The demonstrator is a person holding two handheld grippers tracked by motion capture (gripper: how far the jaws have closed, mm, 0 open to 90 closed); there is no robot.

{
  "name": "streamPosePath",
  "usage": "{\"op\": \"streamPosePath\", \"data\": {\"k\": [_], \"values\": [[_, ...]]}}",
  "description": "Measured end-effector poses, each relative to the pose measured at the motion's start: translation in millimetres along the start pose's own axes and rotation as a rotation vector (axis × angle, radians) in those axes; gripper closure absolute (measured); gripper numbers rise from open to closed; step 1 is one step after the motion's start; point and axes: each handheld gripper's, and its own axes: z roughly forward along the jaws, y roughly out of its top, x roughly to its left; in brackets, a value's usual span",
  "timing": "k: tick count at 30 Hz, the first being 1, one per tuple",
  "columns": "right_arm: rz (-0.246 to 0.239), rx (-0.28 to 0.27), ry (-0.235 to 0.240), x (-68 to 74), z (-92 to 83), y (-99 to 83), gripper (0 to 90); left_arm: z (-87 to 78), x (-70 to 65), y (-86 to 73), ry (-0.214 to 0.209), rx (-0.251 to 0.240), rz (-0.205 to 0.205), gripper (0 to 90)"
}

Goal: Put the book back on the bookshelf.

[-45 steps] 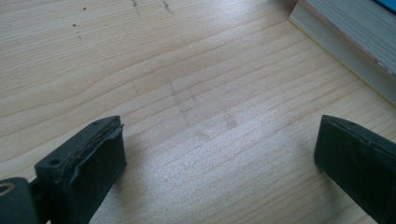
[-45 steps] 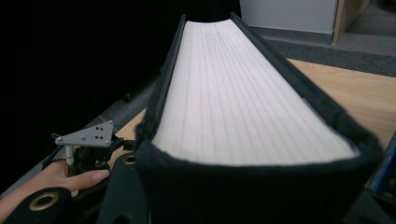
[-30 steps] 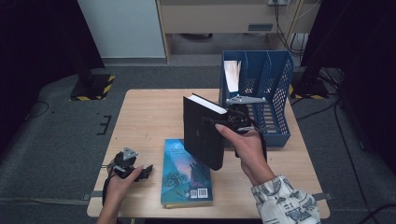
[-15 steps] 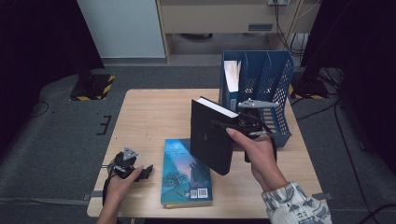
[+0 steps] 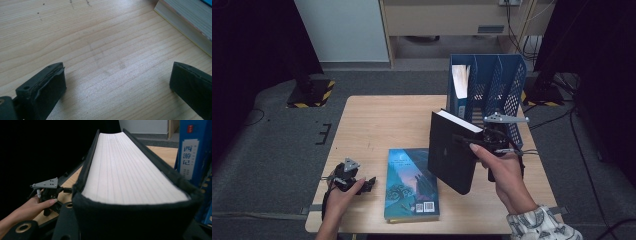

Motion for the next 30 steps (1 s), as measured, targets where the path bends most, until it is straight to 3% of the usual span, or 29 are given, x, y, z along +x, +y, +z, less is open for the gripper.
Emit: {"op": "streamPosePath", "data": {"k": [30], "values": [[0.024,-0.039,-0.046,-11.7,-33.9,9.3,53.3,0.3,-0.2,0.2,0.001,0.0,0.002,0.0]]}}
